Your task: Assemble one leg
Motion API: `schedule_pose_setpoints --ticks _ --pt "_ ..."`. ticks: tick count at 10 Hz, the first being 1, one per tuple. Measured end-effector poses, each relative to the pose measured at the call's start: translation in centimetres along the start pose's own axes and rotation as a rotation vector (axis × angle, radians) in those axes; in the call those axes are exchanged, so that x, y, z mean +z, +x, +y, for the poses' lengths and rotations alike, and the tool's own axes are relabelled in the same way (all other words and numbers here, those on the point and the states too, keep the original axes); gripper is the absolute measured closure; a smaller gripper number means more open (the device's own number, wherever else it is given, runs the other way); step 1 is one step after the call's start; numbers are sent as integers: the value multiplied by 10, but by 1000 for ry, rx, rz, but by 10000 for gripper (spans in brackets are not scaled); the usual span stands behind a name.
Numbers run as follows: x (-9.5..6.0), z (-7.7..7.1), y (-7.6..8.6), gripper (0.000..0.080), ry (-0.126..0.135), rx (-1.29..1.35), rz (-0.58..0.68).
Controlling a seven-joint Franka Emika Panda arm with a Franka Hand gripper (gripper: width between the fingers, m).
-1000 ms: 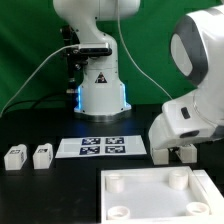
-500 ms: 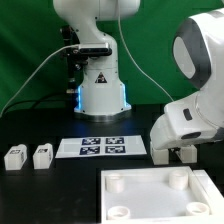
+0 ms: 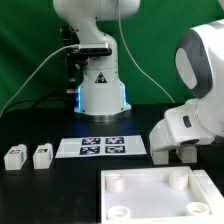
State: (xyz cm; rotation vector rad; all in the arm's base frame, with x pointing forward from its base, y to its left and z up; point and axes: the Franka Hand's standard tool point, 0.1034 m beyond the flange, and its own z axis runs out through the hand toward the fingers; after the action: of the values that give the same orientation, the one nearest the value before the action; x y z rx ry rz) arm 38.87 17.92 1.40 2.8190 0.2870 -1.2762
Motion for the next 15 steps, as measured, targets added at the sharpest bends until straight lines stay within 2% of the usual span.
schedule_pose_setpoints --ticks 4,5,6,7,8,15 --pt "3 -1 3 151 2 -5 4" --pt "3 -1 3 279 2 -5 4" --pt "3 -1 3 279 2 -5 4" --pt "3 -1 3 419 2 -5 4" --pt "3 -1 3 510 2 -5 4" --pt "3 -1 3 509 2 -5 4"
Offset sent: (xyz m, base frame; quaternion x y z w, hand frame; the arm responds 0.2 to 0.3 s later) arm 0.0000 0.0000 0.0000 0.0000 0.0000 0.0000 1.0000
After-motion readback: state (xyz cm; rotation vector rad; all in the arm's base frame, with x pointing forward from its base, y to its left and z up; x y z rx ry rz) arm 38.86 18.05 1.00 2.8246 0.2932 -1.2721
